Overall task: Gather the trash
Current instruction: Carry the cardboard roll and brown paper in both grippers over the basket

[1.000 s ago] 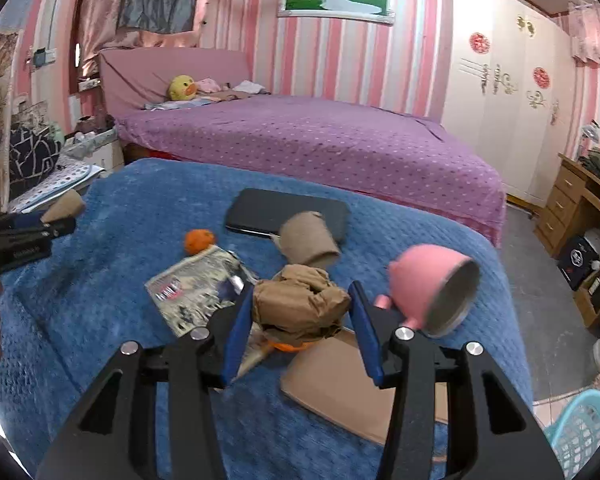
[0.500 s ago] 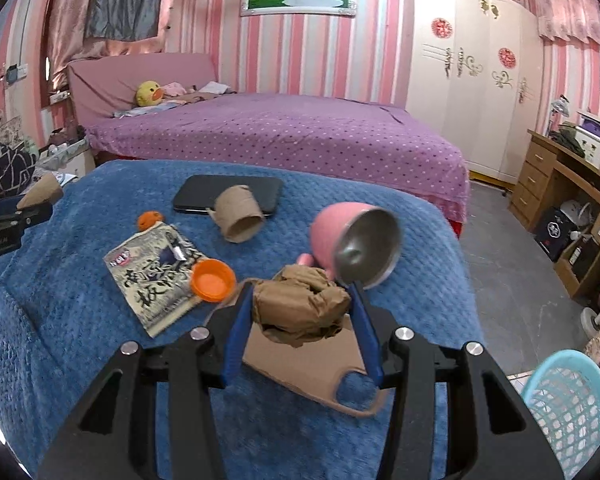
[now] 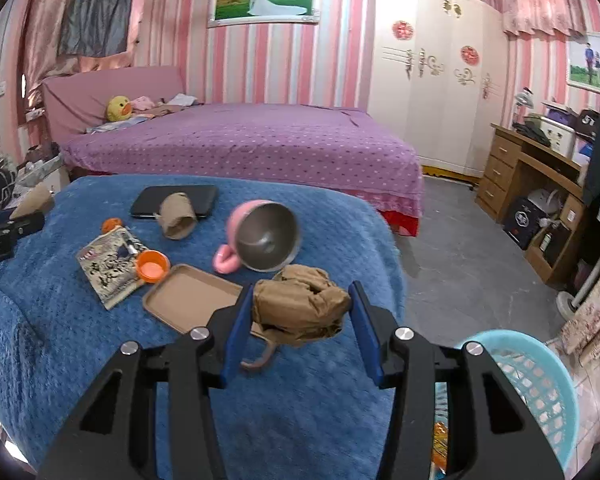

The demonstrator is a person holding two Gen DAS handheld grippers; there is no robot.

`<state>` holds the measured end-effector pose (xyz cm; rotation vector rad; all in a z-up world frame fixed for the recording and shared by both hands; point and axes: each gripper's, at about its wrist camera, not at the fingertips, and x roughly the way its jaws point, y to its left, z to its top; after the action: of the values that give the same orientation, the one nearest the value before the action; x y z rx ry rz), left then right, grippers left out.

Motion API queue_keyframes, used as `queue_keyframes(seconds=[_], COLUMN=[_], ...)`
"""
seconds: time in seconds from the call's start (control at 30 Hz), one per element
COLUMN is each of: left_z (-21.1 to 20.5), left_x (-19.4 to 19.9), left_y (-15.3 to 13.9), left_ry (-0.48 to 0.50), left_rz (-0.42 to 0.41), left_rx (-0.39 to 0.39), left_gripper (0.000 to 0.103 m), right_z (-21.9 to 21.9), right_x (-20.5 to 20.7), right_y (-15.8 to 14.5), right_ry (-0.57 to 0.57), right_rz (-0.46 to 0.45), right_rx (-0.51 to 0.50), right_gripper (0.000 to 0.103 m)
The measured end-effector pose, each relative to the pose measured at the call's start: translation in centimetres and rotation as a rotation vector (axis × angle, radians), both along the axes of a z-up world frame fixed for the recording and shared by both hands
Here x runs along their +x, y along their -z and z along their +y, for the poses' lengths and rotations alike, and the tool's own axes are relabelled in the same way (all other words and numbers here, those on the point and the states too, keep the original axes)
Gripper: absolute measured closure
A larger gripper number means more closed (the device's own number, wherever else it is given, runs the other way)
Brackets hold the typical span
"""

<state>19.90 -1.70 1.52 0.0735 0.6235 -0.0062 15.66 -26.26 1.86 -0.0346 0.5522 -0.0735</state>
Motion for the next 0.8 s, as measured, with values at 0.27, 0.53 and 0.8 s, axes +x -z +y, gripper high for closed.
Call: queue_keyframes(seconds=[0.27,0.53,0.8], left_z=[-3.3,-6.8,-9.8], left_x=[-1.3,-2.6,-3.6], left_y=[0.5,0.9,2.1], left_ry=[0.026,0.073,0.116], left_rz=[-0.017,-0.035,-0.027], left_rx=[0.02,0.015,0.022], left_gripper=[0.051,0.051,0.051], right_z=[-4.3,-8.4,-11.7], right_x=[-2.6,-4.6,-6.3], right_y=[-0.5,0.1,0.7], right_ry=[0.064,0.128,0.178], right_rz=[-0.008,-0.003,0.001], right_rx=[-0.007,0.01,0.022], right_gripper=[0.056,0.056,0.056])
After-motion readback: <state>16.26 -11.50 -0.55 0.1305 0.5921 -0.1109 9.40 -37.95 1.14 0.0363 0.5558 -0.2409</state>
